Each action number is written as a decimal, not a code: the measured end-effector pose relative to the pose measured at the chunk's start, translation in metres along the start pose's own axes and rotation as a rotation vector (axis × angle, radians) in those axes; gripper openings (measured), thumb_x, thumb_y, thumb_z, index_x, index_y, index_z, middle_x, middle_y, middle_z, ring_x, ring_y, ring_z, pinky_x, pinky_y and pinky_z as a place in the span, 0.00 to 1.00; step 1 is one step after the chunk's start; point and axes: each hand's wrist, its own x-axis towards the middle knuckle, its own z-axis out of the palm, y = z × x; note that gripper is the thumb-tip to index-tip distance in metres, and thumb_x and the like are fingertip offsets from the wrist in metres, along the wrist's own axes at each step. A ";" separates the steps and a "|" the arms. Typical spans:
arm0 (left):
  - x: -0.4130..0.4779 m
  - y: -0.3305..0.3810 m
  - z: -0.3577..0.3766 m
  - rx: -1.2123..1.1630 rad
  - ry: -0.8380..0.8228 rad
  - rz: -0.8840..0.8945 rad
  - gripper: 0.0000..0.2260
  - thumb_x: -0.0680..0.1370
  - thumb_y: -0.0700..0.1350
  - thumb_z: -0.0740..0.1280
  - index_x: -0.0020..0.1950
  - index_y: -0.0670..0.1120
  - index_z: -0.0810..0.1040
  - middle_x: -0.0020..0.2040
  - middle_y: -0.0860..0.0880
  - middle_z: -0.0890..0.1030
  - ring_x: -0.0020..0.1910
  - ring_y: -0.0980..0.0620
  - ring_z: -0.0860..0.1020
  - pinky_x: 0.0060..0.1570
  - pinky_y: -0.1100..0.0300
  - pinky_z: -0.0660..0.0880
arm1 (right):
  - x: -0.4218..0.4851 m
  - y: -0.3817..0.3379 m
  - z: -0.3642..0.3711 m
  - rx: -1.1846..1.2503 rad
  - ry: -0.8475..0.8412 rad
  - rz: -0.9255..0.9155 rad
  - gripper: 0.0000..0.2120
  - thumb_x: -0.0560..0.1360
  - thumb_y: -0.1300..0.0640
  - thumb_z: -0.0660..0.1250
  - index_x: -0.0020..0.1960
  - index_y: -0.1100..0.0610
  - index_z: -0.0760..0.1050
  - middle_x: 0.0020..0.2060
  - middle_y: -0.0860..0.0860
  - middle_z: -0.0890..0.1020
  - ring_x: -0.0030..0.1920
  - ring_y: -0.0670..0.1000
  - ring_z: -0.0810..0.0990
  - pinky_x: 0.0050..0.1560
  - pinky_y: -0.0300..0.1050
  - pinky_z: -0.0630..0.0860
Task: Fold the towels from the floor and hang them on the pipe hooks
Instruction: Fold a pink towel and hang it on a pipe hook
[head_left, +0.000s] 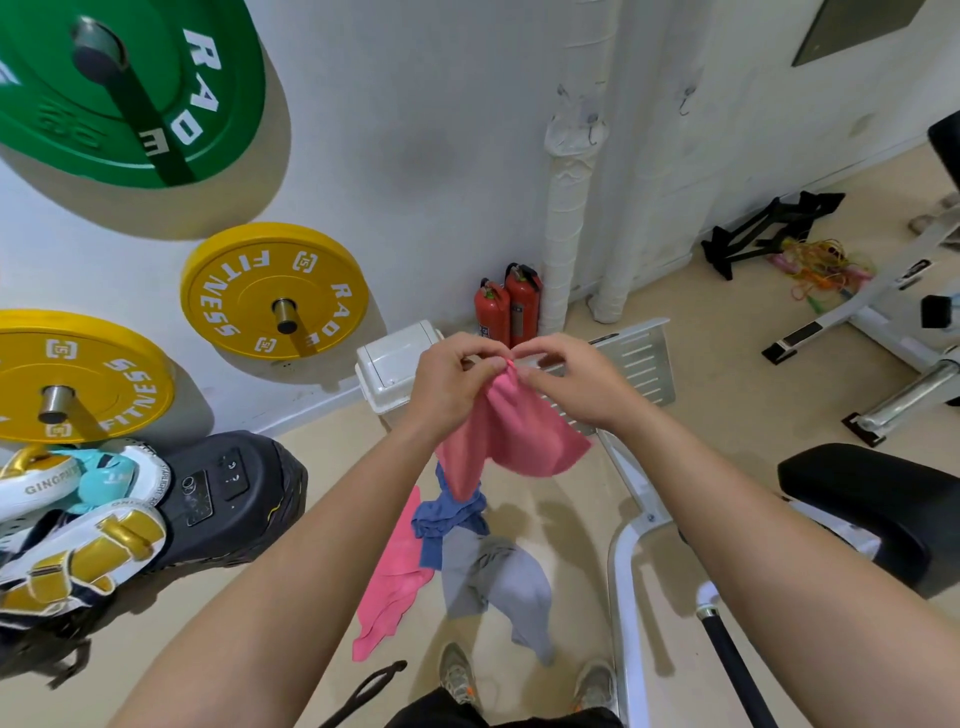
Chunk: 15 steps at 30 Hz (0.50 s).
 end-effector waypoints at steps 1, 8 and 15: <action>-0.001 0.000 0.000 -0.016 0.005 -0.004 0.11 0.73 0.39 0.73 0.43 0.56 0.85 0.42 0.57 0.84 0.43 0.58 0.79 0.47 0.62 0.72 | 0.002 -0.002 0.001 0.066 -0.021 0.009 0.10 0.75 0.54 0.71 0.56 0.53 0.83 0.50 0.46 0.84 0.51 0.45 0.81 0.58 0.44 0.77; -0.008 0.002 -0.010 -0.223 0.108 -0.142 0.10 0.70 0.37 0.78 0.45 0.48 0.80 0.37 0.48 0.83 0.38 0.51 0.82 0.43 0.56 0.78 | 0.013 -0.011 0.017 0.177 -0.060 0.025 0.05 0.72 0.58 0.75 0.43 0.50 0.82 0.33 0.50 0.82 0.36 0.49 0.79 0.44 0.50 0.77; -0.022 -0.018 -0.015 -0.047 -0.033 -0.111 0.05 0.74 0.45 0.75 0.46 0.51 0.80 0.37 0.55 0.79 0.36 0.60 0.74 0.39 0.65 0.70 | 0.024 -0.037 0.002 0.237 0.017 -0.011 0.05 0.76 0.63 0.71 0.49 0.64 0.82 0.31 0.49 0.76 0.33 0.42 0.71 0.36 0.32 0.68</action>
